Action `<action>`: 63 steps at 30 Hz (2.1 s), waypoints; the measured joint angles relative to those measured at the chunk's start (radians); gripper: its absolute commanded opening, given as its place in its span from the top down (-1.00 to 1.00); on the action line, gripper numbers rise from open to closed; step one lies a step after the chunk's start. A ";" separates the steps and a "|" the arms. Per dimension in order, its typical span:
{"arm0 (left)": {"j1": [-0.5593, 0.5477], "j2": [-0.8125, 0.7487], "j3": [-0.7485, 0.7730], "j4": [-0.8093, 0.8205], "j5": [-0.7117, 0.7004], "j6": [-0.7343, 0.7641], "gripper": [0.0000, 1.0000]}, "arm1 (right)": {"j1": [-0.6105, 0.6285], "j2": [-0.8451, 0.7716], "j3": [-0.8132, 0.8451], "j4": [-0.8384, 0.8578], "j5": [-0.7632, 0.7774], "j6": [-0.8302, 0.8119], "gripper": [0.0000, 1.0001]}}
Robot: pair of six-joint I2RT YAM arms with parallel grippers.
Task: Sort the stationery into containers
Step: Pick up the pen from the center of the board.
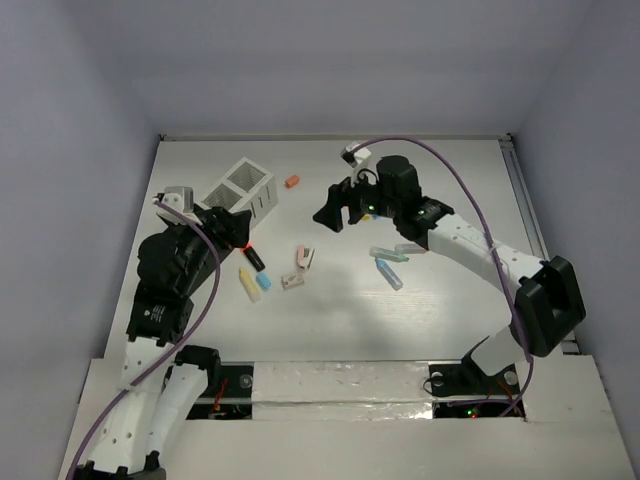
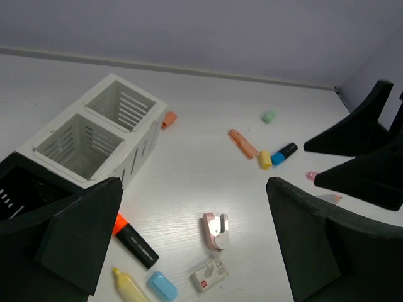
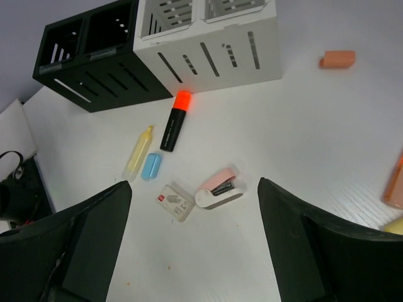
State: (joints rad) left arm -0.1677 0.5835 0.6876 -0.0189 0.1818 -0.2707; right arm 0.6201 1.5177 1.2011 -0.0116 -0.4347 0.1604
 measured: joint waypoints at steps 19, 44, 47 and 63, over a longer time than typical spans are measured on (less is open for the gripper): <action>-0.041 -0.151 0.031 -0.099 -0.360 0.003 0.73 | 0.246 0.465 0.386 -0.069 0.152 -0.006 0.28; -0.074 -0.183 0.031 -0.121 -0.392 0.004 -0.28 | 0.372 0.854 0.672 -0.147 0.416 -0.065 -0.36; -0.074 -0.183 0.031 -0.121 -0.390 0.004 -0.28 | 0.370 0.883 0.695 -0.138 0.433 -0.067 -0.36; -0.074 -0.183 0.031 -0.121 -0.369 0.004 -0.28 | 0.375 0.957 0.764 -0.068 0.523 -0.072 0.51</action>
State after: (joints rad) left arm -0.2413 0.4007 0.7189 -0.1394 -0.1867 -0.2668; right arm 0.9947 2.4748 1.9656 -0.0792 0.0883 0.0879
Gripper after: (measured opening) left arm 0.637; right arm 0.382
